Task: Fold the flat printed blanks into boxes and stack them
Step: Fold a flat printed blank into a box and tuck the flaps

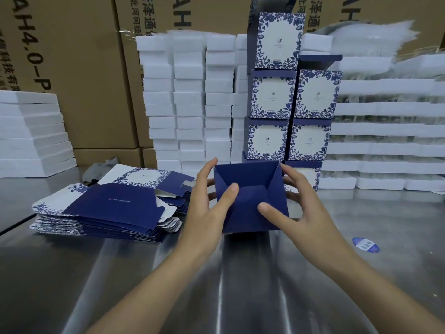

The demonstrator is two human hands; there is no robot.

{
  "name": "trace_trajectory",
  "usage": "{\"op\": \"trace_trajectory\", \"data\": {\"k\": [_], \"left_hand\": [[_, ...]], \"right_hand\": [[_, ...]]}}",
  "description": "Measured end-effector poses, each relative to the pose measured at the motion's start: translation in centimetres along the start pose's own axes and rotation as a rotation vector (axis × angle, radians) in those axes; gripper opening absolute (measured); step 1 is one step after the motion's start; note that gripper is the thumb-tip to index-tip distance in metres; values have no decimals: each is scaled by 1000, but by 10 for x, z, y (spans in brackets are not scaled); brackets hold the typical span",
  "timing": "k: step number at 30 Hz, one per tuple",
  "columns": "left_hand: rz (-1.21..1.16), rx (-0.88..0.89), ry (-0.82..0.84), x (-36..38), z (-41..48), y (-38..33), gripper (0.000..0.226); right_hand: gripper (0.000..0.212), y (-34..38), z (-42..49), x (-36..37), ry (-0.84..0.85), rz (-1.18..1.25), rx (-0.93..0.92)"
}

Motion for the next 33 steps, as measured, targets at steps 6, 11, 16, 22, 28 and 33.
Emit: {"op": "trace_trajectory", "data": {"k": [6,11,16,22,28,33], "left_hand": [[-21,-127,-88,-7,4,13,37],[52,-110,-102,-8,4,16,32],[50,-92,-102,-8,4,18,30],[46,-71,-109,-7,3,17,31],[89,13,-79,-3,-1,11,59],[62,52,-109,-9,0,7,68]], "right_hand": [[85,-1,-4,8,74,-105,-13],[87,-6,-4,7,94,-101,-9],[76,-15,-4,10,85,37,40],[64,-21,-6,16,-5,151,101],[65,-21,-4,13,-112,238,149],[48,-31,-7,21,-102,398,364]]}}
Point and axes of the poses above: each hand's wrist, its own z-axis towards the middle knuckle, its own x-axis out of the palm, y = z × x, the point moved 7 cm from there along z, towards the middle knuckle, and after that the axes turned 3 degrees about x, right-handed, at the moved point
